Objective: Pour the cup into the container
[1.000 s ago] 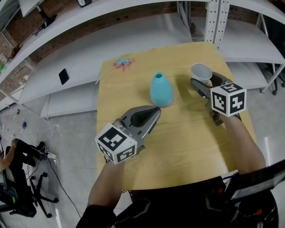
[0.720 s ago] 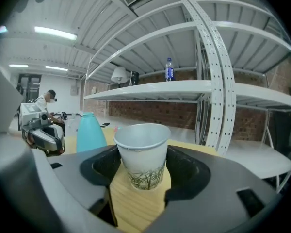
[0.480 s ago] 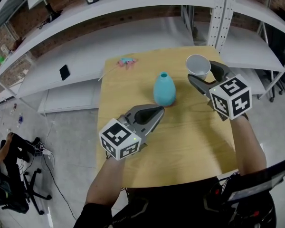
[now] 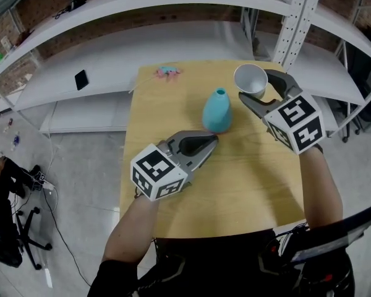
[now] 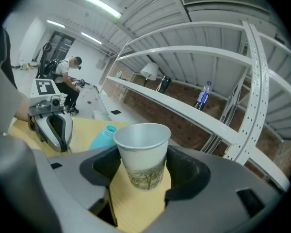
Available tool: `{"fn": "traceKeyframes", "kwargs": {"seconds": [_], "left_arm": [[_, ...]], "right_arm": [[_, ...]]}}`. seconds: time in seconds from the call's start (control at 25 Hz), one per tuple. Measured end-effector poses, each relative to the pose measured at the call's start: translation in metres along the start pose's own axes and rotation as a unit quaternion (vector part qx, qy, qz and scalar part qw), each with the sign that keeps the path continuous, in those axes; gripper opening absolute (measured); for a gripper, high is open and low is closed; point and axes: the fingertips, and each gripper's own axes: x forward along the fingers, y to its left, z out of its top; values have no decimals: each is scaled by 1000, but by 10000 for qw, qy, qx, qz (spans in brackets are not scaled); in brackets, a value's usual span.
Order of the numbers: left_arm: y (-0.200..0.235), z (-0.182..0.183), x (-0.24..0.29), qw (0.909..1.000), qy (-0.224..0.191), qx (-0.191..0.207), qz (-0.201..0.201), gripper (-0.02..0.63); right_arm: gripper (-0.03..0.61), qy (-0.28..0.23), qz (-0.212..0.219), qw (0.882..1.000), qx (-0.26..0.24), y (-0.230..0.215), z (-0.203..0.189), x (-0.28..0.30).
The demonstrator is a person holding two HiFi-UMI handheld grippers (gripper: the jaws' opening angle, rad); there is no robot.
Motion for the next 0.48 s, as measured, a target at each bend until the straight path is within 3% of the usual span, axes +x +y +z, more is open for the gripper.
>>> {"fn": "traceKeyframes", "kwargs": {"seconds": [0.48], "left_arm": [[-6,1,-1,10000,-12,-10,-76,2]], "right_arm": [[298,408,-187,9910,-1264,9,17,2]]}}
